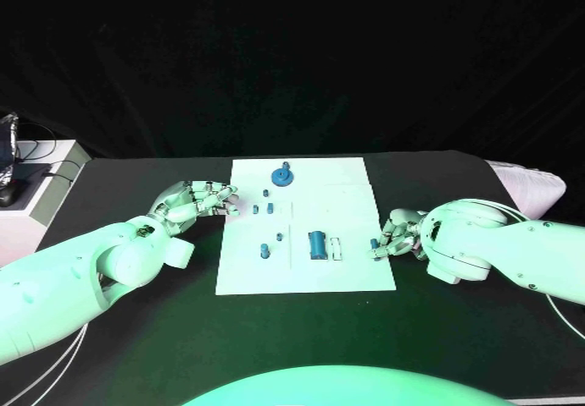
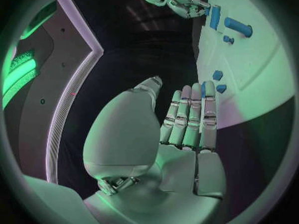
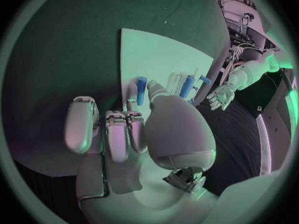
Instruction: Assemble the parts on the task board
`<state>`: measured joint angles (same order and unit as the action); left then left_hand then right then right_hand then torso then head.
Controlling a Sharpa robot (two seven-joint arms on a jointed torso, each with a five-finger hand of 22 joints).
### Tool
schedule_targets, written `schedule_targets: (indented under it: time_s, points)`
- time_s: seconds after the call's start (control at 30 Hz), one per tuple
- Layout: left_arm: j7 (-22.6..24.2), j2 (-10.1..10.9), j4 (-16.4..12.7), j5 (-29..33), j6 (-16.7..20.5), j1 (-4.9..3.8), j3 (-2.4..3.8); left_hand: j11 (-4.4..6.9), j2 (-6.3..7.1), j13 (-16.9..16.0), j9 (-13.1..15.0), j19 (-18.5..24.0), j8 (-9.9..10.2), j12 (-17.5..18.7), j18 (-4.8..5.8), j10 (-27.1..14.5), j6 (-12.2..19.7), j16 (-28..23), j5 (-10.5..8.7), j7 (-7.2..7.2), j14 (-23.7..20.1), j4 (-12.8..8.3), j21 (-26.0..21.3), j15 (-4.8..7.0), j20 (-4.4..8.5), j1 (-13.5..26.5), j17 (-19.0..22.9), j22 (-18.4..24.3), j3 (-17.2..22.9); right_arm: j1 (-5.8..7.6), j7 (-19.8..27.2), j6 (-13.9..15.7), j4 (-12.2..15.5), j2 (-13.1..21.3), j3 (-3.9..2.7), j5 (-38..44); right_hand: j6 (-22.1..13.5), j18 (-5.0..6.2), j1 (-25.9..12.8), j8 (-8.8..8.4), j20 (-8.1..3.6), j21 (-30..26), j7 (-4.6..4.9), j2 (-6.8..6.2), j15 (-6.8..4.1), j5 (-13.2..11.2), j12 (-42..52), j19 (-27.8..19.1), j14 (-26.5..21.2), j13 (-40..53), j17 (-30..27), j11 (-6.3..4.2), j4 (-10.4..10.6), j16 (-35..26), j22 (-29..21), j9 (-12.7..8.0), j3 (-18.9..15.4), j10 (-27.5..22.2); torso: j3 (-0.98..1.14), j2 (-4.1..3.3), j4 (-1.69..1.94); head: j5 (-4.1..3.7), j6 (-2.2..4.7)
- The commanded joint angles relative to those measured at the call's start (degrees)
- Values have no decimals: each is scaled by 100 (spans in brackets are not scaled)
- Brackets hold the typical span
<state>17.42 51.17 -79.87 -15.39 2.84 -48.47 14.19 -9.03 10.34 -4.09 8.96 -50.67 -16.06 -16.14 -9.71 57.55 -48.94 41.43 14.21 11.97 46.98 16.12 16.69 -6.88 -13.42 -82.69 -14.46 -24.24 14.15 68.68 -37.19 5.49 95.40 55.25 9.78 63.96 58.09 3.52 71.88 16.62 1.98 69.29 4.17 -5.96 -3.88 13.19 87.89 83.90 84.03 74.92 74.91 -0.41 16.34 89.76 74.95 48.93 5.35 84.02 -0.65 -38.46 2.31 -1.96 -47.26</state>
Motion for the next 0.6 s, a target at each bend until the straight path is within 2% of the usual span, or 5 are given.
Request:
schedule_targets:
  time_s: [0.03,0.2,0.33,0.4,0.6]
  points:
    - [46,-8,-16,-20,-104,7,5,-2,15,6,-7,-58,-1,27,-58,-16,18,-27,-35,-1,-12,-8,-24,3,1,-21,-9,10,-38,-65,-127,25,-40,-52,40,334,-51,-45,153,-90,25,39,-4,34,7,44,31,323,597,1414,1509,19,-5,24,1099,-376,108,530,4,-1,-5,1,3]
    - [39,-10,-16,-16,-109,10,5,-2,15,6,-7,-58,-1,27,-58,-16,18,-27,-35,-1,-12,-8,-24,3,1,-21,-9,10,-38,-86,-125,65,-49,-106,42,418,-40,-45,527,-153,10,45,-22,116,-9,-185,55,320,597,1427,1509,3,-26,24,1099,-378,530,538,4,-1,-5,1,1]
    - [28,-8,-18,-14,-114,11,5,-2,15,6,-7,-58,-1,27,-58,-16,18,-27,-35,-1,-12,-8,-24,3,1,-21,-9,10,-38,-98,-103,86,-59,-130,43,426,-50,-46,873,-203,-10,67,-29,38,-25,320,66,317,597,1435,1509,-8,-186,24,1102,-352,1295,541,1,-2,0,1,-3]
    - [20,-5,-18,-14,-113,12,5,-7,4,7,-8,-61,-1,33,-58,-23,19,-33,-35,6,-14,-4,-27,-1,0,-22,-10,11,-43,-101,-80,92,-57,-132,44,373,-66,-50,787,-152,12,65,32,-211,-15,954,50,309,597,1428,1509,33,-392,24,1101,-210,2096,534,-2,0,1,4,-6]
    - [-4,-1,-19,-13,-133,13,5,-9,-1,8,-9,-62,1,35,-58,-27,21,-35,-34,11,-15,-3,-28,-2,0,-24,-11,11,-43,-104,-9,151,-41,-123,44,53,-206,-35,222,-143,40,8,107,-396,53,1222,-43,279,597,1383,1509,89,-1075,24,1084,48,3338,499,-4,2,-1,17,-15]
